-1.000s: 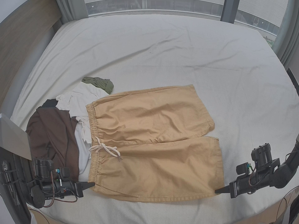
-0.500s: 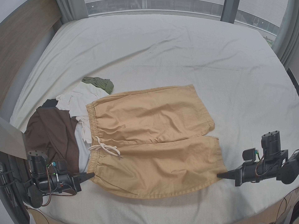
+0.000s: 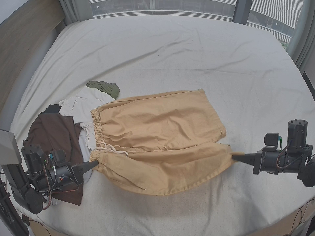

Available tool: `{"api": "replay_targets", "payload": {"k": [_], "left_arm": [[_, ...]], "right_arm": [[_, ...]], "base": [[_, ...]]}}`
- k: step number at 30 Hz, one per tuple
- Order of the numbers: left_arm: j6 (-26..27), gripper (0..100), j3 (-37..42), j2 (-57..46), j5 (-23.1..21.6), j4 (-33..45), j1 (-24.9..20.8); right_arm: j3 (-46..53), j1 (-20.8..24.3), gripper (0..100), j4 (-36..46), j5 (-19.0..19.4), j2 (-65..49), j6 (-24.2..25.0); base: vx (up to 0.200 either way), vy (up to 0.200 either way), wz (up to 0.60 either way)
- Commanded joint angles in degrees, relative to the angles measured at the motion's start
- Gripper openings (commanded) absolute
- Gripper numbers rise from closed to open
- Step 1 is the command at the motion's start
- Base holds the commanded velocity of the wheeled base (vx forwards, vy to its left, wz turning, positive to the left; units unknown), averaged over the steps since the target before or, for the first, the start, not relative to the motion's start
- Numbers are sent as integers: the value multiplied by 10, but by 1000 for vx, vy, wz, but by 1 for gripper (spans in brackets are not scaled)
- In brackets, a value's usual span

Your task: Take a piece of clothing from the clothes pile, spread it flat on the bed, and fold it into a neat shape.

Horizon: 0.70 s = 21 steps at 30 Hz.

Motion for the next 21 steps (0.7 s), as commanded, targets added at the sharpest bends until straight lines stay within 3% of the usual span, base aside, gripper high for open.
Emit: {"api": "replay_targets", "payload": {"k": [1,11,21], "left_arm": [[-12,0,-18,-14,2,-2,-1],[-90,0,-59,-17,68,-1,-15],[-162,0,-88,-43,128,-1,-50]], "right_arm": [[-3,-1,0,-46,-3,13,30],[-15,-1,0,-119,-16,54,44],[-46,-7,0,-179,-18,82,95]], "base": [[0,0,0],[0,0,0],[0,0,0]]}}
